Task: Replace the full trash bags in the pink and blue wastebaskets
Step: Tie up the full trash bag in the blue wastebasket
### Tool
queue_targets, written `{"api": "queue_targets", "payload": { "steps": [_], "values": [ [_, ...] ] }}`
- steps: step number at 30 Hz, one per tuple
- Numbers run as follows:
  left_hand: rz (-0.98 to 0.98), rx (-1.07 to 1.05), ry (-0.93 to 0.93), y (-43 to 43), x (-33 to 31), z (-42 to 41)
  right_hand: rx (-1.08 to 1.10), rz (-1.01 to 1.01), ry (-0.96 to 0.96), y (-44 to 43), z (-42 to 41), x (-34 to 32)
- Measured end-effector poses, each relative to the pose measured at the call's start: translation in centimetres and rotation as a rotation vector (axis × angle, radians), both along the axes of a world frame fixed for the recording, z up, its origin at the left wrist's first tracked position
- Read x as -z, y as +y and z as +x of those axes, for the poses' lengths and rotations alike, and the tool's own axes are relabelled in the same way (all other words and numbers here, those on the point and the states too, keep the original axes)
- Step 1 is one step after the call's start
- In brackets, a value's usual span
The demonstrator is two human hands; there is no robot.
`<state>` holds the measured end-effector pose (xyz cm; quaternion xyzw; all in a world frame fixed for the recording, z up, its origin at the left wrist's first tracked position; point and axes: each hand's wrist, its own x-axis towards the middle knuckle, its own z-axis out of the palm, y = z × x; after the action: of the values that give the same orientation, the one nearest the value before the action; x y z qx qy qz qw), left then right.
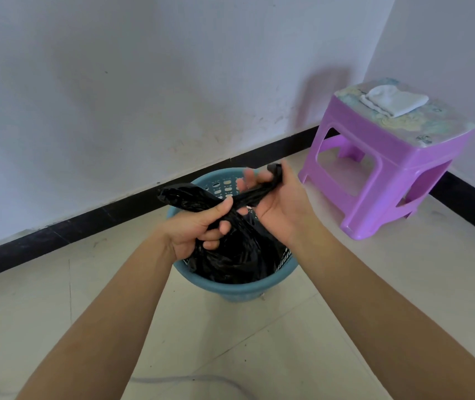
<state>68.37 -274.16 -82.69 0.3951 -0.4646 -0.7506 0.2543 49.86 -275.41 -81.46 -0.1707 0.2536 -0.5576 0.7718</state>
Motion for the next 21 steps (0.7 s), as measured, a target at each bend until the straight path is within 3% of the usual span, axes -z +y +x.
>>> {"api": "queue_targets", "payload": {
  "steps": [4,7,11,12,15,16,19,21],
  "values": [
    [0.058,-0.060,0.033,0.4,0.9,-1.0,0.166,0.219,0.011,0.1,0.1,-0.2],
    [0.078,-0.175,0.077,0.3,1.2,-1.5,0.219,0.170,0.102,0.0,-0.1,-0.4],
    [0.151,-0.334,0.151,-0.3,0.9,-1.2,0.193,-0.039,0.257,0.3,-0.3,-0.6],
    [0.172,-0.384,0.176,-0.5,0.7,-0.8,0.191,-0.080,0.362,0.3,-0.4,-0.5],
    [0.167,-0.535,0.218,-1.0,0.4,0.3,0.177,-0.208,0.934,0.4,-1.2,0.2],
    [0.163,-0.570,0.233,-1.1,0.3,0.7,0.147,-0.236,1.018,0.3,-1.5,0.4],
    [0.172,-0.631,0.305,-1.2,0.0,1.6,-0.165,-0.219,0.869,0.5,-2.3,0.5],
    [0.163,-0.617,0.323,-1.2,-0.1,1.9,-0.391,-0.194,0.895,0.7,-2.6,0.6]
  ]
}}
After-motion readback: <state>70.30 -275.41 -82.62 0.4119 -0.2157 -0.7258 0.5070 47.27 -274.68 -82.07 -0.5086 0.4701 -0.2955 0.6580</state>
